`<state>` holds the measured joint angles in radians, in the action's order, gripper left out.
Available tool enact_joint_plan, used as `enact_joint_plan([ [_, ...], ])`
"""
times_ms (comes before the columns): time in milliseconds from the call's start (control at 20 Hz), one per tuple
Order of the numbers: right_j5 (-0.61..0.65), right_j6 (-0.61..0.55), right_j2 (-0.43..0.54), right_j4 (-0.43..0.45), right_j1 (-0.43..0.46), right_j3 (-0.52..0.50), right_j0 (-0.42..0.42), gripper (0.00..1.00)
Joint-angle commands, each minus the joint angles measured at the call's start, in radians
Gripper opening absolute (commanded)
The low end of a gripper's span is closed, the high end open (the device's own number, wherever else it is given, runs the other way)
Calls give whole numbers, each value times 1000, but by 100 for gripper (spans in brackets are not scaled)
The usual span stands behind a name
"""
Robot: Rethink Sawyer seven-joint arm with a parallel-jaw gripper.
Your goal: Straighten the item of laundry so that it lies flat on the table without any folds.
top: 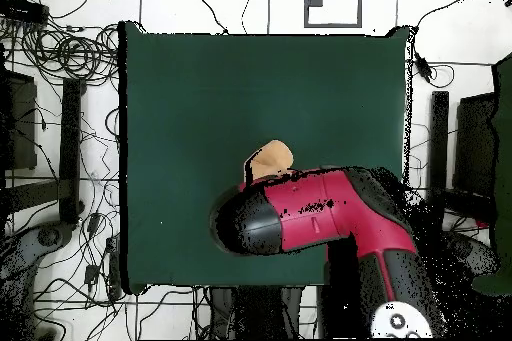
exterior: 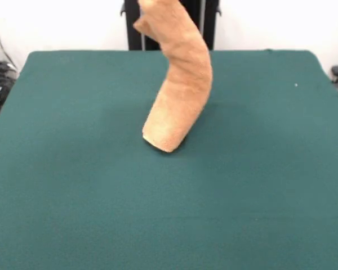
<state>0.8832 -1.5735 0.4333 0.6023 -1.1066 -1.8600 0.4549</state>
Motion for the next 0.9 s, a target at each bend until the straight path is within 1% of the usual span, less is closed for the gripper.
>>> enact_joint_plan([
  [50,193,335,82,-63,-68,10,65,0],
  [200,227,378,110,-89,-92,11,92,0],
  [350,241,394,124,-98,-100,10,107,0],
  [400,256,418,130,-114,-114,14,118,0],
  [700,313,460,153,-115,-132,39,131,0],
  [900,341,488,167,-132,-146,51,142,0],
])
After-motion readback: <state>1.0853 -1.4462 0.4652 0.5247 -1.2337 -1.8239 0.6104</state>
